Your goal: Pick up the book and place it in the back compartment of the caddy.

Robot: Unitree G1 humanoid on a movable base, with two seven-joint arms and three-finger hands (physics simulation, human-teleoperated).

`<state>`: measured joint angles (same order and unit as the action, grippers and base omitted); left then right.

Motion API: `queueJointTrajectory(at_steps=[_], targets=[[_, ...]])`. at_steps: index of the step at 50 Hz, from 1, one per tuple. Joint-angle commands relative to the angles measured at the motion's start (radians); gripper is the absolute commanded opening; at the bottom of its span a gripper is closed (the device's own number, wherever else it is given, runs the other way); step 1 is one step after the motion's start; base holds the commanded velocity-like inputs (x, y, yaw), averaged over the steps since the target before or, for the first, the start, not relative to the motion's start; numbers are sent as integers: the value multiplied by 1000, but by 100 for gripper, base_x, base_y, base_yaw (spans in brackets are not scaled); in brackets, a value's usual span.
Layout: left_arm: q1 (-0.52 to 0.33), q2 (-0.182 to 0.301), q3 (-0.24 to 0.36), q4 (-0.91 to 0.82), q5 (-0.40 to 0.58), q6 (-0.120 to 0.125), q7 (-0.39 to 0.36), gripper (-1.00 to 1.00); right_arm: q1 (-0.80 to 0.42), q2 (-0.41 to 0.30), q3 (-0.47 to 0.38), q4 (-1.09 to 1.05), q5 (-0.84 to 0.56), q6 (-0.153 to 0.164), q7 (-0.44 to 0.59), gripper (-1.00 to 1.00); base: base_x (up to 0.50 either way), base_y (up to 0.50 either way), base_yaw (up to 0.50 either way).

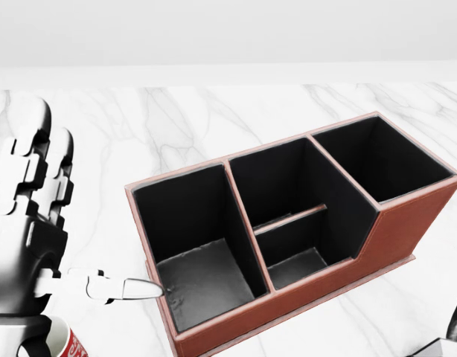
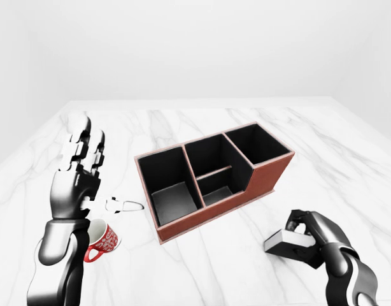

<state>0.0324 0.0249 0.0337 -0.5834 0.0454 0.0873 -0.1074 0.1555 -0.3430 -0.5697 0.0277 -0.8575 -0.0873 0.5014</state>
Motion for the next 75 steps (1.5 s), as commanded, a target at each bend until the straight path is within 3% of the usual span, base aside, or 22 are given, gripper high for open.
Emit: queueJointTrajectory(at_steps=[1, 11, 24, 38, 54, 75], targets=[[3, 0, -1, -1, 1, 0, 0, 98, -14, -12, 15, 68, -5, 0, -37, -100, 0, 0, 0], [4, -1, -2, 5, 2, 0, 0, 98, -14, -23, 27, 79, 6, 0, -58, -100, 0, 0, 0], [4, -1, -1, -6, 1, 0, 0, 98, -14, 36, -1, -119, 33, 0, 20, -100, 0, 0, 0], [7, -2, -5, 7, 1, 0, 1, 99, -41, 53, 43, -179, 47, 0, 21, -100, 0, 0, 0], [8, -3, -11, 17, 2, 0, 3, 98, -84, 78, 69, -421, 40, 1, 177, -100, 0, 0, 0], [10, -4, -12, 17, 3, 0, 3, 98, -231, 37, 156, -610, -6, 115, 197, -100, 0, 0, 0]])
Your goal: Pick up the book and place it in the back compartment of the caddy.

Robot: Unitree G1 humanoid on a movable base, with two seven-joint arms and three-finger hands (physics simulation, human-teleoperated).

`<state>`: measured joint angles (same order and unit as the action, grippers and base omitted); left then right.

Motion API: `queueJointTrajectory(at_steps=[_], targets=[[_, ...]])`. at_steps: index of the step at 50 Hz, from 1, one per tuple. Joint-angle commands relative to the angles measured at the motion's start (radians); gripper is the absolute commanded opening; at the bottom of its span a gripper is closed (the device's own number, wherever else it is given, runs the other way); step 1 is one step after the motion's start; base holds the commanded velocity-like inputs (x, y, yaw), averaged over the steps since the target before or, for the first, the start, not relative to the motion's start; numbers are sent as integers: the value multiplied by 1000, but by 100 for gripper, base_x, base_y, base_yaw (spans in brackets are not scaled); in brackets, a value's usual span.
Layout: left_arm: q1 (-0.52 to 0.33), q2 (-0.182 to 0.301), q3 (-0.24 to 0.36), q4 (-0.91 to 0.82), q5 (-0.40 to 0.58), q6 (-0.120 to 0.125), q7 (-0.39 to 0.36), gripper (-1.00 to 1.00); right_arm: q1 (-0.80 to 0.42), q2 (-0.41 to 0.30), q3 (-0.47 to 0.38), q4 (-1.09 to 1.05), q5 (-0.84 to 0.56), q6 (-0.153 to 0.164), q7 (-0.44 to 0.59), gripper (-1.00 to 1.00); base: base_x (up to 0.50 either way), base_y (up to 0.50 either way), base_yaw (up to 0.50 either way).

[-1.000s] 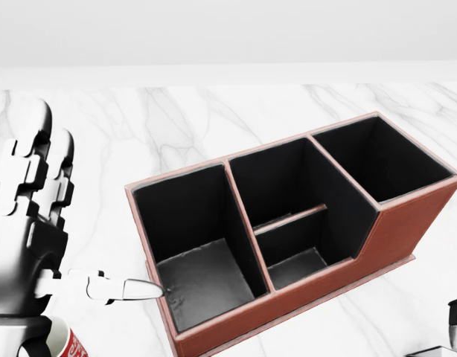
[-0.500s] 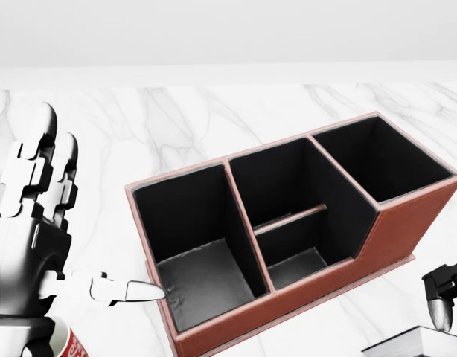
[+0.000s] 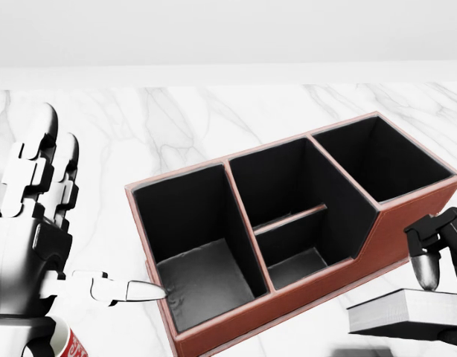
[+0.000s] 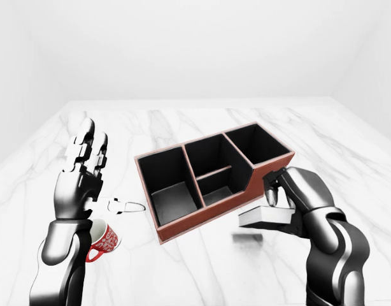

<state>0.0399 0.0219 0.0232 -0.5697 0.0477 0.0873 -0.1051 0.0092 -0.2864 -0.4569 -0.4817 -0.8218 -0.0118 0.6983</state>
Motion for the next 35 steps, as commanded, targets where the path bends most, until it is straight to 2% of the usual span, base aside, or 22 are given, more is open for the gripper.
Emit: queueJointTrajectory(at_steps=[1, 10, 35], targets=[[3, -1, -2, 5, 1, 0, 0, 98, -91, -21, 48, -107, -42, 45, 0, -100, 0, 0, 0], [5, -2, -8, 1, 3, 0, 1, 98, -149, -26, 103, -140, -65, 79, 0, -100, 0, 0, 0], [5, -2, -8, -12, -1, 0, 0, 98, -240, 20, 239, -144, -131, 99, 0, -100, 0, 0, 0]])
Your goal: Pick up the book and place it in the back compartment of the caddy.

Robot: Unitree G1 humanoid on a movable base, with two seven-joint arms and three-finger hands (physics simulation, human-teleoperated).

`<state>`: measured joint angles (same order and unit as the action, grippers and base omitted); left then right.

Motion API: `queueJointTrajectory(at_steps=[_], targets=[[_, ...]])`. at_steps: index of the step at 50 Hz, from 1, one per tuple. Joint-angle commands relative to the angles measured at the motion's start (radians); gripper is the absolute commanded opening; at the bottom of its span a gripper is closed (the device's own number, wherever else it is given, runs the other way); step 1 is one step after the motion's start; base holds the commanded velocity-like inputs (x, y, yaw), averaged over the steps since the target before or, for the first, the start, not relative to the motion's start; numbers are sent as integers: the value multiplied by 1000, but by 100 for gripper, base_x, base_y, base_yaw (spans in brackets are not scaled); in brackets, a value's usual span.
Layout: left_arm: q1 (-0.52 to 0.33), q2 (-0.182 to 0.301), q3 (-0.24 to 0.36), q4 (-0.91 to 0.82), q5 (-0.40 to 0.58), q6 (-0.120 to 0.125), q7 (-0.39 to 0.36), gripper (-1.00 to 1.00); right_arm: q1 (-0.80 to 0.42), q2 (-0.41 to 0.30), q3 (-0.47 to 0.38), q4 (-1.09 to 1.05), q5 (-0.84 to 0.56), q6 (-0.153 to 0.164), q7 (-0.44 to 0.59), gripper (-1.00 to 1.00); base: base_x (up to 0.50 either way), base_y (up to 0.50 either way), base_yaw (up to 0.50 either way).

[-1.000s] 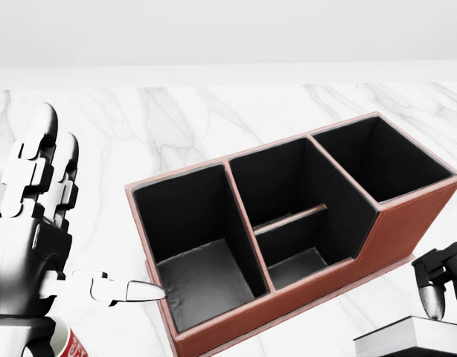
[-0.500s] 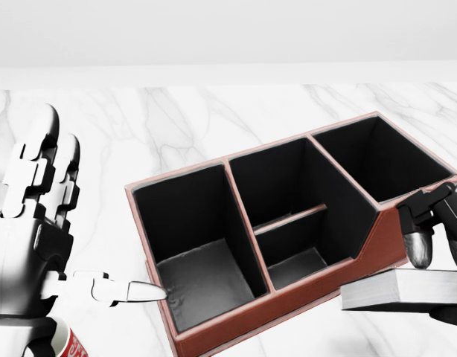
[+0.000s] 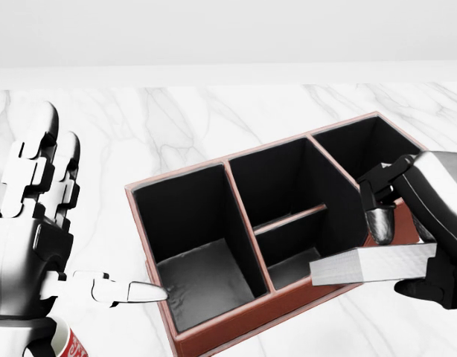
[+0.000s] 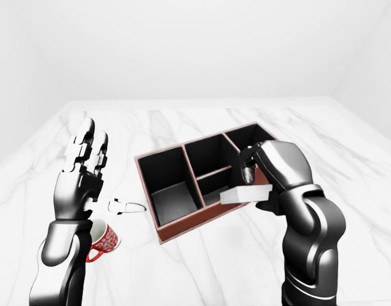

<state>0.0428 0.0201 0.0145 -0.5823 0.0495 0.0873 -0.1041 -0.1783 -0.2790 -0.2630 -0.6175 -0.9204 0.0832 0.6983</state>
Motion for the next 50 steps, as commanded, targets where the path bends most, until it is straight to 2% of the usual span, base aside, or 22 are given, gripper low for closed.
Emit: queueJointTrajectory(at_steps=[1, 50], targets=[[1, 0, 1, -1, -3, 0, -1, 98, -63, 14, 51, -6, -37, 4, 0, -100, 0, 0, 0], [2, 0, -2, -10, -2, 0, 0, 98, -173, 64, 157, 59, -126, 4, 0, -100, 0, 0, 0]])
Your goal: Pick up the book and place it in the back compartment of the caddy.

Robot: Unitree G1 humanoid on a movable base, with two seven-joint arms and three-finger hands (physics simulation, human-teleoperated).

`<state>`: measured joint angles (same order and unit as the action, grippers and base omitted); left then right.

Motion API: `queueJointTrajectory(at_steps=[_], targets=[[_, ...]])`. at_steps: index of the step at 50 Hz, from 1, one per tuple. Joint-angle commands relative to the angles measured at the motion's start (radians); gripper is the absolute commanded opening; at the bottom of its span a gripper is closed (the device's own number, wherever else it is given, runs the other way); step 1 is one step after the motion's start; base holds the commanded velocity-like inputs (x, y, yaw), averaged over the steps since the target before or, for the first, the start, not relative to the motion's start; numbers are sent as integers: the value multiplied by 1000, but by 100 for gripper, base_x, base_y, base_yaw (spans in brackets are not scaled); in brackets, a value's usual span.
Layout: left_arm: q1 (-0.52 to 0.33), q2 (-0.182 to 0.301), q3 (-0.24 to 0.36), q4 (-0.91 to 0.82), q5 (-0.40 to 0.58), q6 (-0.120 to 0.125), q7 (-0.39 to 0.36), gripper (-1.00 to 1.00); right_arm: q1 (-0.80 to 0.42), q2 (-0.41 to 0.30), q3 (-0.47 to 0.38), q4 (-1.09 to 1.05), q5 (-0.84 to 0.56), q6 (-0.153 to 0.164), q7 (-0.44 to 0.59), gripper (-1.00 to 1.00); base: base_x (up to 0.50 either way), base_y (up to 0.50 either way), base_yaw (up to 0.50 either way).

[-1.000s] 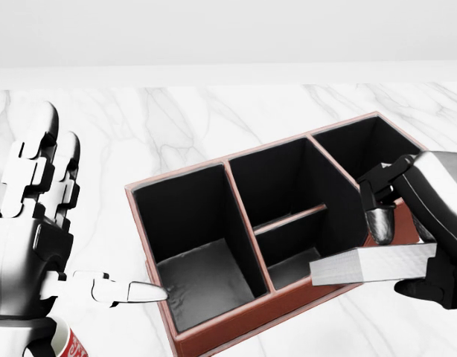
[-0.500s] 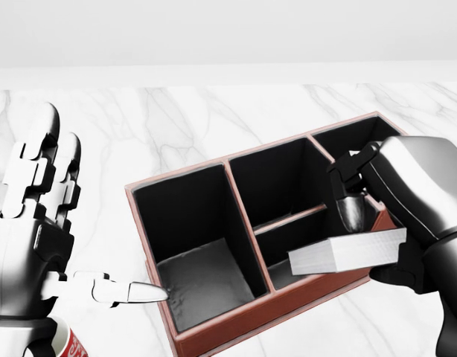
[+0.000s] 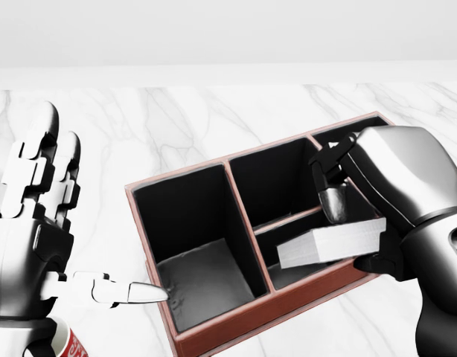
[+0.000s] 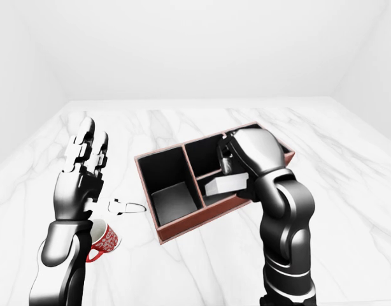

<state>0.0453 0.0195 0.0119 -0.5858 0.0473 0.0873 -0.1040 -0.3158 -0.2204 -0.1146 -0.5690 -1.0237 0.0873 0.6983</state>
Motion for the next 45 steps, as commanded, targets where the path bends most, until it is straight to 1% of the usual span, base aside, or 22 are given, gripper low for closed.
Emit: queueJointTrajectory(at_steps=[1, 27, 38, 45], targets=[[1, 0, -1, -7, 1, 0, 1, 98, -47, 5, 9, 8, -25, 0, 0, -100, 0, 0, 0], [2, 0, -1, -2, 4, 0, 0, 98, -118, 6, 37, 172, -48, 0, 0, -100, 0, 0, 0], [-1, -1, -3, 4, 5, 0, 2, 98, -164, -13, 31, 244, -47, 0, 0, -100, 0, 0, 0], [-1, 0, -2, 2, 4, 0, 1, 99, -163, -10, 39, 264, -52, -2, 0, -100, 0, 0, 0]])
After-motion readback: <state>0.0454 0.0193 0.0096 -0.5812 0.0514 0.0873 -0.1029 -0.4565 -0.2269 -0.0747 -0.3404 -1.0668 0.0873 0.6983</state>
